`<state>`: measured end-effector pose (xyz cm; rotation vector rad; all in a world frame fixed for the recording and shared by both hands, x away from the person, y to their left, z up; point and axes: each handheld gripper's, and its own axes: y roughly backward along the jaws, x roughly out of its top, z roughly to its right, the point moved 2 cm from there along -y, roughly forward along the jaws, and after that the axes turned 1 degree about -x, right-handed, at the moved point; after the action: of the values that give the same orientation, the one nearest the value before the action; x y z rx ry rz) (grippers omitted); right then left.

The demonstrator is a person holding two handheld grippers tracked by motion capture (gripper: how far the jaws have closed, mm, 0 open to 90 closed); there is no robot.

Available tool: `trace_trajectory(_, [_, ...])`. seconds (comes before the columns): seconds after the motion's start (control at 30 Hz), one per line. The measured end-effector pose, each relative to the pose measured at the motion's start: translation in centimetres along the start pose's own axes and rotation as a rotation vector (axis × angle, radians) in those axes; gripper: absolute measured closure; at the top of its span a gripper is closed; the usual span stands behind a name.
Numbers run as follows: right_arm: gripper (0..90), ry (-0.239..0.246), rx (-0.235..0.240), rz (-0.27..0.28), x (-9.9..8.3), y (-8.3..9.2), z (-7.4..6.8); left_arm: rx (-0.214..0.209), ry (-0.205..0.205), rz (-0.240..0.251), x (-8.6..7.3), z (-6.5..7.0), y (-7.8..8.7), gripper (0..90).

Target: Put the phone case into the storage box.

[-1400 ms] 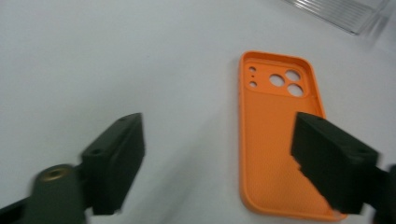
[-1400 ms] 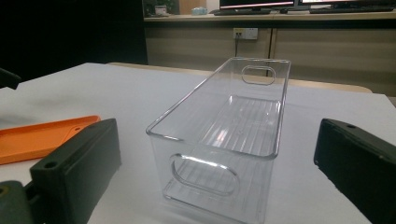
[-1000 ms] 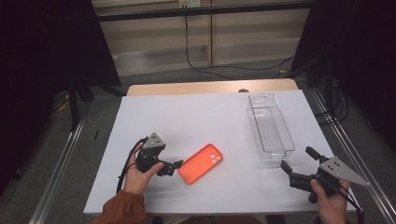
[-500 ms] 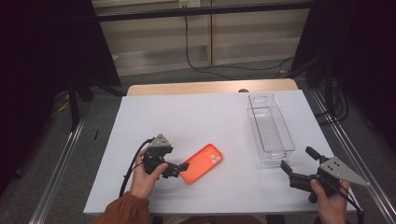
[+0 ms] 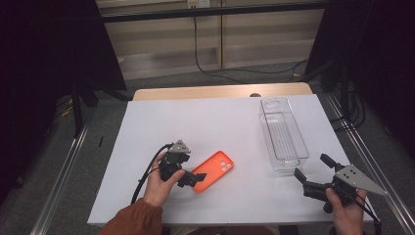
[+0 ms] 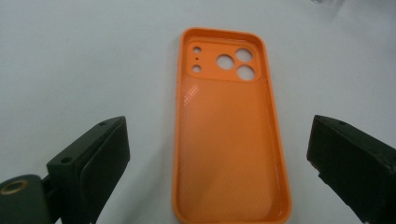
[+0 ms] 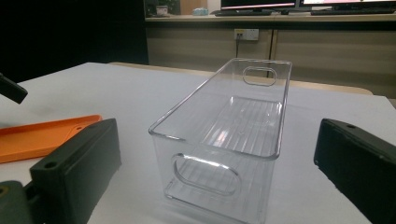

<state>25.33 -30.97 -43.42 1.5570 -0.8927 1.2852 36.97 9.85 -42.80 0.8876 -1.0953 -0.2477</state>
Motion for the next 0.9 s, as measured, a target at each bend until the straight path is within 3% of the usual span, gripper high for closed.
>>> trace_trajectory(0.17, [0.0, 0.0, 0.001, 0.002, 0.0, -0.1, 0.0, -0.022, -0.03, -0.039, 0.8, 0.6, -0.9, 5.9])
trace_trajectory(0.43, [0.0, -0.002, 0.001, 0.002, 0.0, -0.1, 0.0, -0.027, -0.018, -0.086, 1.6, 0.5, -2.7, 5.9])
trace_trajectory(0.67, [0.0, 0.002, 0.003, 0.001, 0.0, -0.1, 0.0, -0.068, -0.026, -0.137, 1.9, 0.5, -3.8, 5.6])
trace_trajectory(0.87, [0.0, 0.001, 0.006, -0.002, -0.1, -0.1, 0.0, -0.042, -0.03, -0.192, 1.7, 0.3, -4.8, 5.3])
trace_trajectory(0.9, [0.0, 0.001, 0.006, -0.002, -0.1, -0.1, 0.0, -0.041, -0.012, -0.186, 1.6, 0.4, -5.0, 5.3])
